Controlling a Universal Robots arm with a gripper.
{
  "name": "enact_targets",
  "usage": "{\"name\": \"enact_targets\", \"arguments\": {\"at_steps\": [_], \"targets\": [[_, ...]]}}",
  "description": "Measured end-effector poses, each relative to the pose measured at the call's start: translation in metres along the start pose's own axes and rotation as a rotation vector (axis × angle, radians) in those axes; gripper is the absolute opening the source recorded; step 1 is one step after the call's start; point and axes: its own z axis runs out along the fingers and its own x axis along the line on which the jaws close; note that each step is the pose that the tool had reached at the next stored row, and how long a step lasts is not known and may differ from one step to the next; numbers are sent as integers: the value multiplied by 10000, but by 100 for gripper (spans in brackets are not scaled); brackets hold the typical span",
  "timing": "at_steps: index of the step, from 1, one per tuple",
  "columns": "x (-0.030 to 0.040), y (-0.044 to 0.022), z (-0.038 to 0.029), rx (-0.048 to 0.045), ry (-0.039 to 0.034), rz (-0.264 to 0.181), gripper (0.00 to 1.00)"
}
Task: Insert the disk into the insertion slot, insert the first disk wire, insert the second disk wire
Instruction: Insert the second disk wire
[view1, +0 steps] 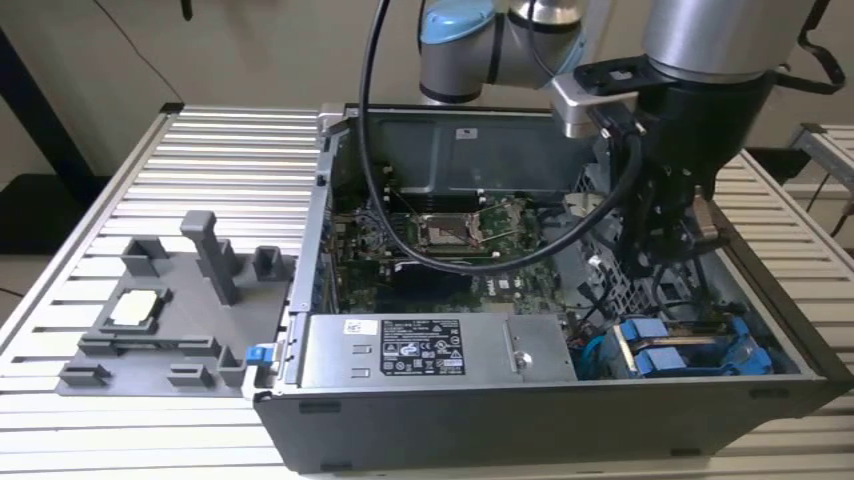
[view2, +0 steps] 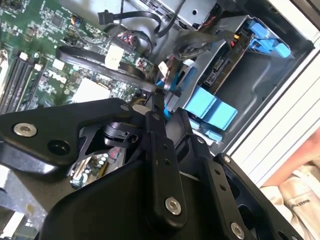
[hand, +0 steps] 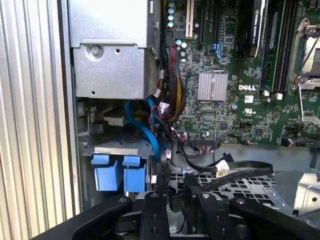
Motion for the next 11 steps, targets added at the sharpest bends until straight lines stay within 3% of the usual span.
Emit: {"name": "enact_targets", "arguments": {"at_steps": [3, 4, 11], "targets": [[0, 2, 0, 7, 383, -53, 30], [-2, 5, 1, 18, 442, -60, 30], [-41, 17, -2, 73, 449, -55, 30]]}}
